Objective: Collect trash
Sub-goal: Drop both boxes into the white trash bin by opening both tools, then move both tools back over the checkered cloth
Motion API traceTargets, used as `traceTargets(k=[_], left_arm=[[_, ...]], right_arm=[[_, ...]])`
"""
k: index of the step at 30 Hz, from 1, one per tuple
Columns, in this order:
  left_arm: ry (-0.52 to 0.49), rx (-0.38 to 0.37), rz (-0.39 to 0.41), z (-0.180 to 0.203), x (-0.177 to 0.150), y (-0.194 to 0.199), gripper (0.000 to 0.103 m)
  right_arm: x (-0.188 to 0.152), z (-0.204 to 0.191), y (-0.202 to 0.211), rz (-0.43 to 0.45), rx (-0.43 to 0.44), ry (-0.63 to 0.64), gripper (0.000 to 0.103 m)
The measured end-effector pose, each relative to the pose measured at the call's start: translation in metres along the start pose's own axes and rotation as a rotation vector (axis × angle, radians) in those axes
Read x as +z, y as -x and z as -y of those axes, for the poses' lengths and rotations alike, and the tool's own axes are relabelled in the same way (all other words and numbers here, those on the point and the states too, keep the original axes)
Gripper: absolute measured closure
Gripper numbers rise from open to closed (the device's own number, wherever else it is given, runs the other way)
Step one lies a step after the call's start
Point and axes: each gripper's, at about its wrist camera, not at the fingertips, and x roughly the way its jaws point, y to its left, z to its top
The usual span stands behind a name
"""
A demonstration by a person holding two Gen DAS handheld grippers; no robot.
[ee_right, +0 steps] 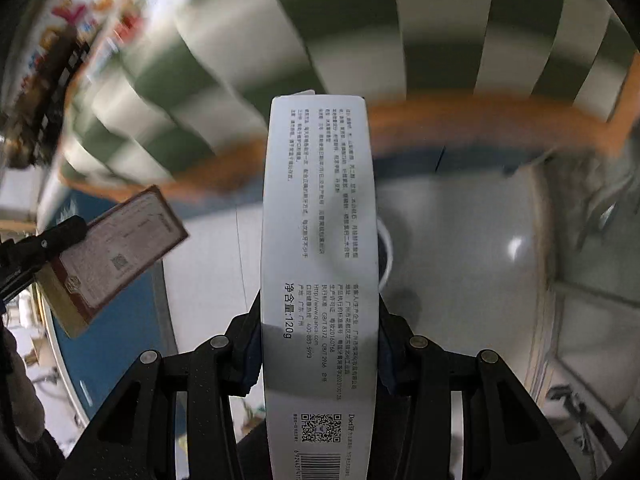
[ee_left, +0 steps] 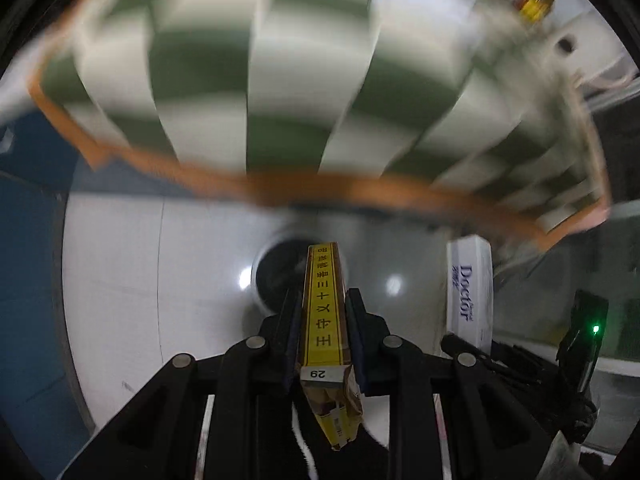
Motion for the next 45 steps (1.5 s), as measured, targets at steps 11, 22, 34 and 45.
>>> traceTargets(k=[11, 22, 34, 45], left_arm=[[0.063, 0.029, -0.211, -0.049, 0.004, -0.253, 0.084], [-0.037, 0.155, -0.236, -0.057, 0.001, -0.319, 0.014], [-0.038, 0.363, -0.170, -0.067, -0.053, -0.249, 0.000], [-0.001, 0.322, -0.116, -0.039, -0.089, -0.110, 0.000]], right_arm=[[0.002, 0.049, -0.268, -0.230, -0.025, 0.010, 0.055], [0.004, 0.060, -0.377, -0.358, -0.113, 0.055, 0.028], [-0.013, 0.047, -0.301, -0.269, -0.250, 0.032, 0.000], [-0.027, 0.007, -0.124, -0.130, -0.276, 0.073, 0.000]])
